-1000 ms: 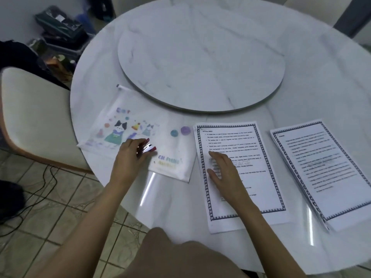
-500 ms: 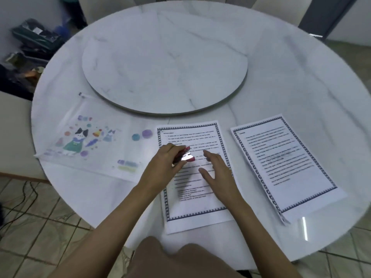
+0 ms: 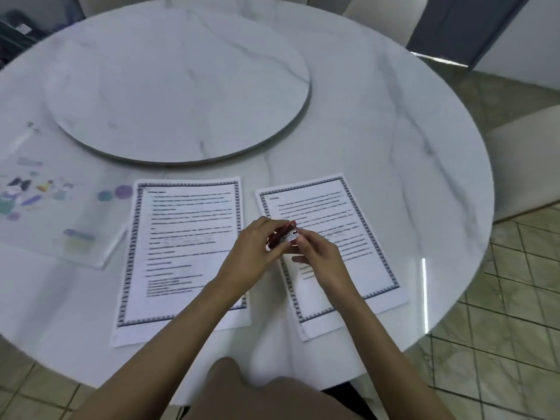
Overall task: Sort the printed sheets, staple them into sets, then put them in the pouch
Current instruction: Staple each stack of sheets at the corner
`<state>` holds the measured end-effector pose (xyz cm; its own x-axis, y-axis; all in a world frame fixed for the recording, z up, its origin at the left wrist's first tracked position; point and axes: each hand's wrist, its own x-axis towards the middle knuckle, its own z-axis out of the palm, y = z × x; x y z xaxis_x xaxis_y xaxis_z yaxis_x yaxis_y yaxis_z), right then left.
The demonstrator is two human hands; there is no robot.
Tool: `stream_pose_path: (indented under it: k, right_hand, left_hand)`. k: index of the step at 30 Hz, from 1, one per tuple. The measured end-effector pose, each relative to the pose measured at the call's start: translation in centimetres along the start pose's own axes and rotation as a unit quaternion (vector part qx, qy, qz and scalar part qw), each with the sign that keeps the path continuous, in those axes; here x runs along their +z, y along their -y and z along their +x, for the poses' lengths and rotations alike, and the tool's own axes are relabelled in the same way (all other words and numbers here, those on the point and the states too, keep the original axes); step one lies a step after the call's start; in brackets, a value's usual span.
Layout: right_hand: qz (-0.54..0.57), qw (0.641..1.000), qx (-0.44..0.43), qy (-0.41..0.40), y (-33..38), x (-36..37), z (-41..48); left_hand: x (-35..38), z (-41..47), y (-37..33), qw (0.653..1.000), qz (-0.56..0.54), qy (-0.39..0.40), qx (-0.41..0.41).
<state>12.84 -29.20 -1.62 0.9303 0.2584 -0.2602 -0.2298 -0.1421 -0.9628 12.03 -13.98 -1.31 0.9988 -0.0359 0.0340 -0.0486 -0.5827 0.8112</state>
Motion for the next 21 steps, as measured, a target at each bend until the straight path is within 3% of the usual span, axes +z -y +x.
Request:
stream_pose_path:
  k: [7,13,21]
  right_hand:
    - [0.081,0.996,0.026,0.009,-1.5,-7.6,1.0]
    - [0.119,0.992,0.039,0.022,-2.1,-9.6,2.3]
    - [0.060,0.997,0.037,-0.009,-1.9,-9.1,4.2]
  left_hand:
    - [7.0,2.3,-3.9,0.998,-0.050,-0.021,-0.024]
    - [8.1,3.4,-4.4,0.996,-0.072,0.004,-0.059]
    - [4.3,3.8,-0.6,0.982,-0.035,-0.107,-0.152]
